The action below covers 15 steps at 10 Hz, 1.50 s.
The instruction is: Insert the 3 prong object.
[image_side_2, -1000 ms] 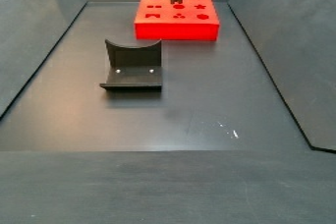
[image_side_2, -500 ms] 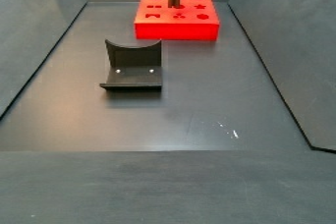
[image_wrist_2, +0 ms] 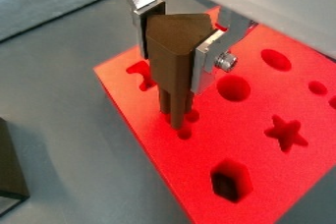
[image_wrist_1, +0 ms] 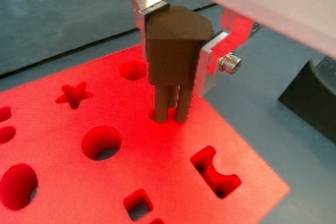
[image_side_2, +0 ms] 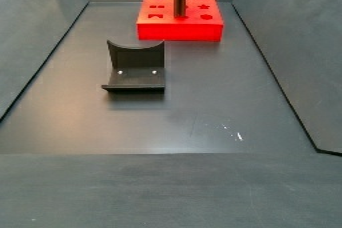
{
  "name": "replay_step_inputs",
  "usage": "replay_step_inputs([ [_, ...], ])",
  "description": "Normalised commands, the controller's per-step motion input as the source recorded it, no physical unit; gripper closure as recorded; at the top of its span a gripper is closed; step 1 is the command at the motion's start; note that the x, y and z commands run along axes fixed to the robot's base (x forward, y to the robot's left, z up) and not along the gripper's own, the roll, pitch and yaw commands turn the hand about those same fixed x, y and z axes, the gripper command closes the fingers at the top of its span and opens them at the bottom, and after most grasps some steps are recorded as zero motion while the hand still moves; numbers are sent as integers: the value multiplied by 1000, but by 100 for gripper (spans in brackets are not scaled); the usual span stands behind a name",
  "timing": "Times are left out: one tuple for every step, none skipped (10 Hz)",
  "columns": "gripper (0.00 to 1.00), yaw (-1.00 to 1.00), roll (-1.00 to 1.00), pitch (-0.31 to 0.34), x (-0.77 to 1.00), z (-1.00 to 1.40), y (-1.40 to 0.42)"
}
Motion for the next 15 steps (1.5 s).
replay_step_inputs([
  [100,-46,-197,423,0,-34,11],
  [100,0,-270,413,0,0,34],
  [100,23,-316,419,0,0,49],
  [100,0,-110,314,6,-209,86],
  [100,26,-9,91,20,-309,57],
  [100,140,66,-36,123,-489,0],
  [100,323,239,-216,60,-549,0],
  [100,360,274,-219,60,-477,0],
  [100,346,249,-180,69,-446,0],
  [100,366,260,-227,0,-517,-23],
  [100,371,191,-183,0,-686,-34],
  [100,329,149,-157,0,-794,-3],
  [100,263,143,-113,0,-874,-14],
  [100,29,64,0,0,-417,-46],
  [100,0,33,60,0,-120,-26],
])
